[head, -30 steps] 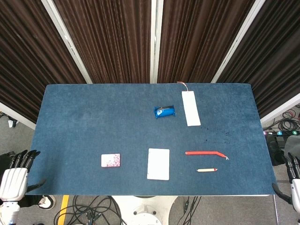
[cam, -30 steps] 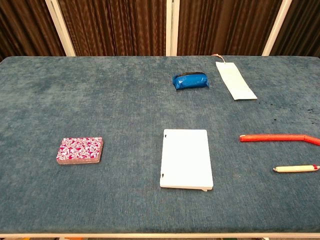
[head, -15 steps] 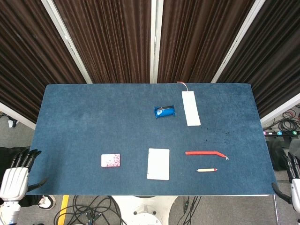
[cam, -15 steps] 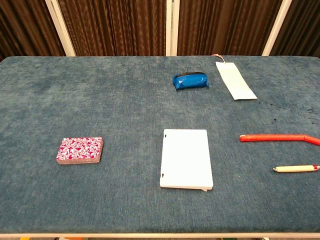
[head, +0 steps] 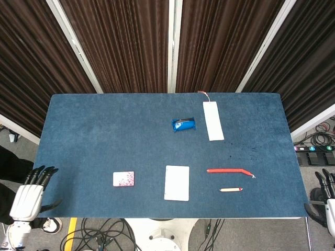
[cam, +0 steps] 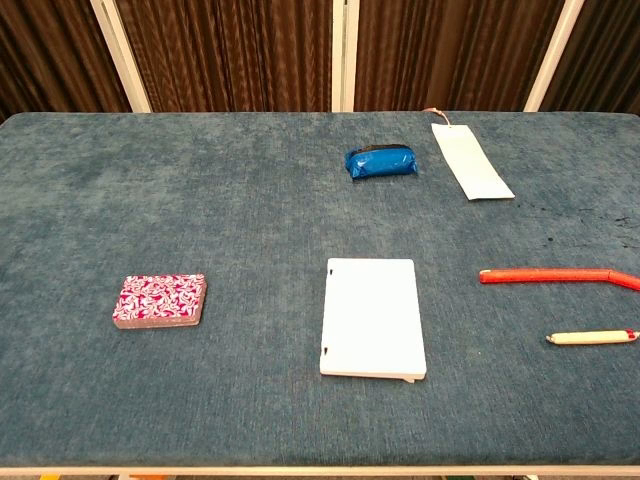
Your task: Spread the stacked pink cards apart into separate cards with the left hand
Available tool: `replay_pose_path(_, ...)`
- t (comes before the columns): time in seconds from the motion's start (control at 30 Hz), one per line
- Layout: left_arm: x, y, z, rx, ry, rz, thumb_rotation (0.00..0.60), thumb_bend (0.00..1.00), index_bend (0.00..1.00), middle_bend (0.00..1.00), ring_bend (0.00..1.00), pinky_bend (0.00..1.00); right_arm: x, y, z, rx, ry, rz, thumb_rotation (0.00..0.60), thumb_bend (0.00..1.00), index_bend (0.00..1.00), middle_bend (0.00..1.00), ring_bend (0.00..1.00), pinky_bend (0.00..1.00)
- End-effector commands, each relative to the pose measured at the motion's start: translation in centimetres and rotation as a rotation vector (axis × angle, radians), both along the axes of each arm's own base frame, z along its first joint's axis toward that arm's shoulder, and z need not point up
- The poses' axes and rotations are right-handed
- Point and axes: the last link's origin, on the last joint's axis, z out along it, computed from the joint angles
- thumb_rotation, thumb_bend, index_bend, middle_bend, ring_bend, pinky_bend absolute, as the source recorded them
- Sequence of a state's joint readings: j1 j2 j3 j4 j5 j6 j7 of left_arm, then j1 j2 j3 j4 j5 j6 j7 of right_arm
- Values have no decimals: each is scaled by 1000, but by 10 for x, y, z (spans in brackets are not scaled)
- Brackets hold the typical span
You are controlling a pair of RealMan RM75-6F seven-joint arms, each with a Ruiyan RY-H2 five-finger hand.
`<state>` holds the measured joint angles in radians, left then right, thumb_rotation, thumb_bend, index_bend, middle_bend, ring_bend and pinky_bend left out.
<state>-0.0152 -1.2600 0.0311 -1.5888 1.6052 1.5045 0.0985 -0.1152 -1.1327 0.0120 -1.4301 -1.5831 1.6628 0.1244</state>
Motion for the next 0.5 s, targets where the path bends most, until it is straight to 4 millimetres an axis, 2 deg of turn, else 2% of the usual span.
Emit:
replay_pose_path(0.03, 14, 11, -7, -44, 21, -34, 600, 89, 174, 149, 70, 139, 2, -1, 2, -7, -5, 9, 600, 136, 0, 0, 0, 0)
replay_pose_path(0.3, 48, 41, -37, -117, -3, -103, 600, 90, 174, 153, 70, 139, 0, -4, -1, 3, -16, 0, 600, 136, 0, 0, 0, 0)
replay_pose_path(0.5, 62, 64, -68, -198, -44, -147, 600, 90, 174, 204, 80, 144, 1, -4, 3, -10, -13, 0, 600, 136, 0, 0, 0, 0)
